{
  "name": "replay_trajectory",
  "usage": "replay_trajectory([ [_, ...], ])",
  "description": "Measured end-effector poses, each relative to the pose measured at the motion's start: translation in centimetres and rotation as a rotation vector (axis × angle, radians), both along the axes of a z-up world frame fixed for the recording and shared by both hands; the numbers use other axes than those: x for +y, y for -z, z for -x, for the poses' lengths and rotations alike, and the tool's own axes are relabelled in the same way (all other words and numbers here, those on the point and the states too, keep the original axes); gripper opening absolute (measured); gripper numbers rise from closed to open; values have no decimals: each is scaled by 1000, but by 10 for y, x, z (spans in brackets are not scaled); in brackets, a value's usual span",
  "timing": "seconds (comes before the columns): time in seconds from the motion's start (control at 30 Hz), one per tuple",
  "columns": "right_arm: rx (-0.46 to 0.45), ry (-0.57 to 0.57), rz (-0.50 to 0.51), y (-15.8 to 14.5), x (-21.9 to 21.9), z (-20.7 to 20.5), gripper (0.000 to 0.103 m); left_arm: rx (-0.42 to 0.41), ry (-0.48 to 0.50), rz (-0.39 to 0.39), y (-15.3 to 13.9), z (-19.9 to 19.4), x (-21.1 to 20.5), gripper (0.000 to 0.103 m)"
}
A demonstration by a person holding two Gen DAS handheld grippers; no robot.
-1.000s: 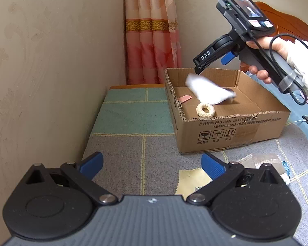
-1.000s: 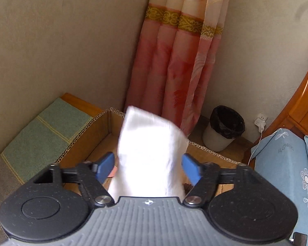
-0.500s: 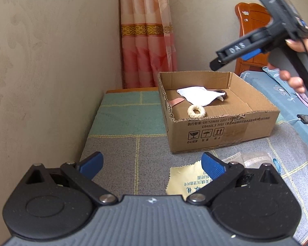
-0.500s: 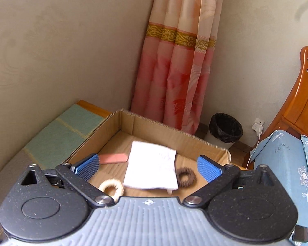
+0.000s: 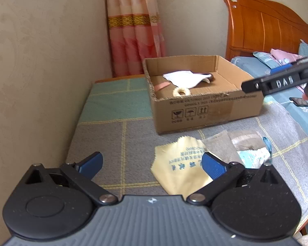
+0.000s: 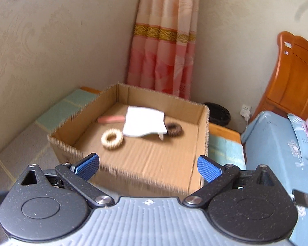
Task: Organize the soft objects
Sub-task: 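Move both grippers back toward the remaining cloths on the bed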
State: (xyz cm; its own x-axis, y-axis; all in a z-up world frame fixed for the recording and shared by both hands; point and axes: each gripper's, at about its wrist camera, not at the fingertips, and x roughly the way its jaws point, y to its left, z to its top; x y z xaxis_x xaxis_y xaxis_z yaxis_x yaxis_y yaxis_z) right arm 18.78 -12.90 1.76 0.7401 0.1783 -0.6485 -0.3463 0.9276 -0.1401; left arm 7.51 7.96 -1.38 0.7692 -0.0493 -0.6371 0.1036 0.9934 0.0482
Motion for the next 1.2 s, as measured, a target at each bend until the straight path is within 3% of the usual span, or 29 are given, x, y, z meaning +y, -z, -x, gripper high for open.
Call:
replay_trajectory([
  [0.33,34,56,14,37,-16,46,103,62,110,-19,14,-12,-35,102],
  [0.57,63,93,-1,49,-35,52,103,117,202,-49,33,-17,-67,102],
  [0.73,76,110,-20,52,-46,50,103,149,158,-77,44,-18,-62,102],
  [0.9,90,108,-26,57,-50,47,103,145,97,-177,46,-11,-50,102],
  [1.2,98,94,-35,60,-49,46,103,182,-35,-99,50,-11,-9,102],
])
